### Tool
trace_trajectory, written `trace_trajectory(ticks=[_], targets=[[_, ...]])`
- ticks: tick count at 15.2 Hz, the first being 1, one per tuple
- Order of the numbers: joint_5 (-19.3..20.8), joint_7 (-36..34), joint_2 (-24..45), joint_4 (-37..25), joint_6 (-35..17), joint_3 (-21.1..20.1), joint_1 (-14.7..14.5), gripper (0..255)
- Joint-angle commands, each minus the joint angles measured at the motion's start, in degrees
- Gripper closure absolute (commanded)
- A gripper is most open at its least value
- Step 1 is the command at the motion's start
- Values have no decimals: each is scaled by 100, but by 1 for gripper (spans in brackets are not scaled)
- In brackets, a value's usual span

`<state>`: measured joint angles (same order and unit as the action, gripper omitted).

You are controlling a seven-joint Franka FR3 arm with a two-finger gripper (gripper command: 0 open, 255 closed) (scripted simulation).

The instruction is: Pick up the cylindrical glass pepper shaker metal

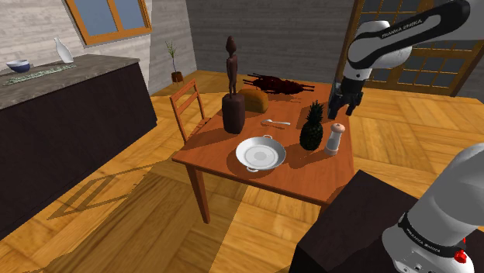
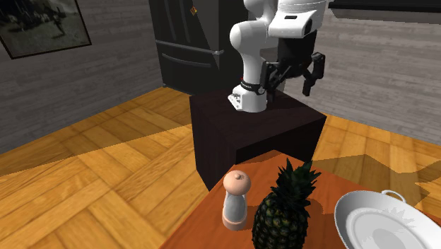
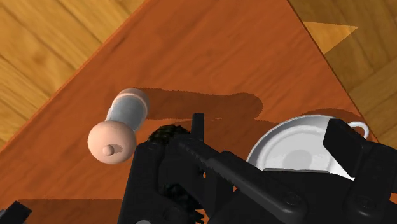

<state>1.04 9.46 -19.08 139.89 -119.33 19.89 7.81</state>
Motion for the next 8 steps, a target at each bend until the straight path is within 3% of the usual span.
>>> trace_trajectory(ticks=[1, 8], targets=[[-72, 260, 369, -94, -269, 209, 49, 0], [-780, 1250, 1833, -736, -931, 757, 183, 0]])
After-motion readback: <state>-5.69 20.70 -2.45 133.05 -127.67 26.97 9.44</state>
